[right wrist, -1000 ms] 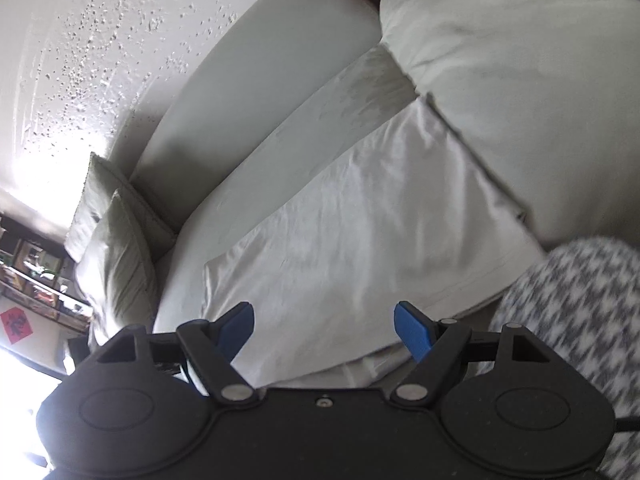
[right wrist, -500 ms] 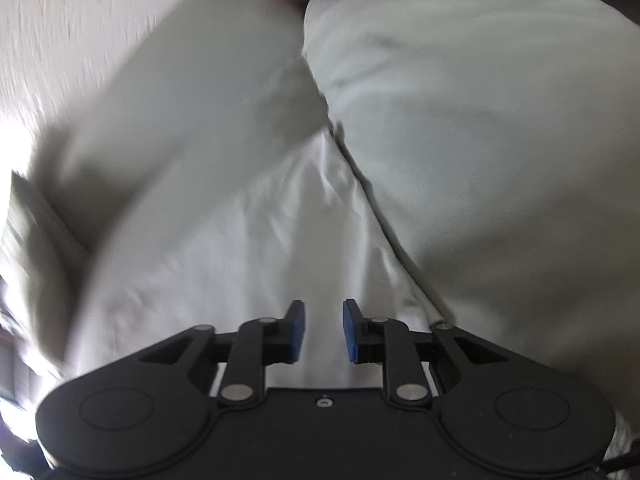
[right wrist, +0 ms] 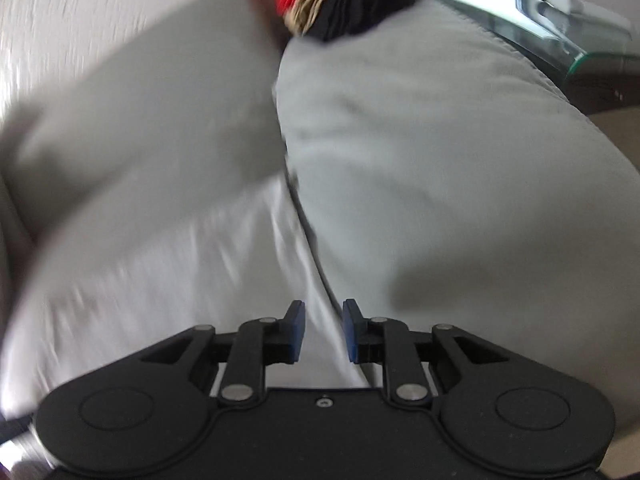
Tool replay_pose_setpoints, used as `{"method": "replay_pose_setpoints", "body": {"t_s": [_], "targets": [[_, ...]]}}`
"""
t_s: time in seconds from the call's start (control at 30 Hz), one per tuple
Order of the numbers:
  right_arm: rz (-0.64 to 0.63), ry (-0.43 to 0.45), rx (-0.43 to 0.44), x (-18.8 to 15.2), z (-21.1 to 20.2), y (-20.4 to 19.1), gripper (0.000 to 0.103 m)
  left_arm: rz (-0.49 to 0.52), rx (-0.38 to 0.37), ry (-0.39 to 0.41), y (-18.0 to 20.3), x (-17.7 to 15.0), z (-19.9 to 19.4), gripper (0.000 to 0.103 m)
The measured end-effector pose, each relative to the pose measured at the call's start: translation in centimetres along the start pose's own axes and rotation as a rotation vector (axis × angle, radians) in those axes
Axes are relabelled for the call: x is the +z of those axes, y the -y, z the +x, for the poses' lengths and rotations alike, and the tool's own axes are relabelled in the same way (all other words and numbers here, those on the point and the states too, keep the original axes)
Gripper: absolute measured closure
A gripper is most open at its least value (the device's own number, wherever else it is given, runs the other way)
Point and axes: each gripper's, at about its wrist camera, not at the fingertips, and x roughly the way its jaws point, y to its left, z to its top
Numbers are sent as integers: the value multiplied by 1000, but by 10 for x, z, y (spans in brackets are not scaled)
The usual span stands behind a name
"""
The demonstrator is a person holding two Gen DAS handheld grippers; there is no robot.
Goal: Fold clothes
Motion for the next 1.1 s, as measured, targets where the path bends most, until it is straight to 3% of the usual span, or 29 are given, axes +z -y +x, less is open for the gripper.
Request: {"method": "replay_pose_setpoints", "body": {"t_s": [0.1,0.27,0.33,0.37,0.4,0.47,0.6,0.73,0.87,0.93,1.0,1.03,1.07,1.1], "targets": [[63,14,94,15,23,-3,83,19,-16,26,16,16,11,58],[174,-79,233,30,81,-12,83,42,-28,34,38,43,47,56],[220,-128,218,32,99,-7,88,46,0,9,39,47,60,56],[199,-106,160,33,100,-4,103,49,22,-5,39,48,65,55],[178,-84,102,33,100,-2,103,54,43,-9,37,48,68,47],[136,-40,-13,34,101,3,103,48,43,5,32,52,69,44],[61,53,-64,35,76,-17,98,24,24,48,26,63,70,48],[121,137,71,42,67,-23,91,1,5,91,19,74,72,49],[168,30,282,43,94,-42,84,-22,-20,133,13,85,75,66],[148,-30,378,39,110,-55,84,-11,-95,130,19,91,89,69],[130,-74,396,33,125,-61,84,12,-111,133,24,93,103,68],[127,-72,362,32,130,-59,85,3,-66,140,22,94,109,68],[133,-34,308,31,134,-51,97,-26,4,145,16,95,114,68],[150,14,252,32,134,-42,102,-69,54,150,4,94,119,68]]}}
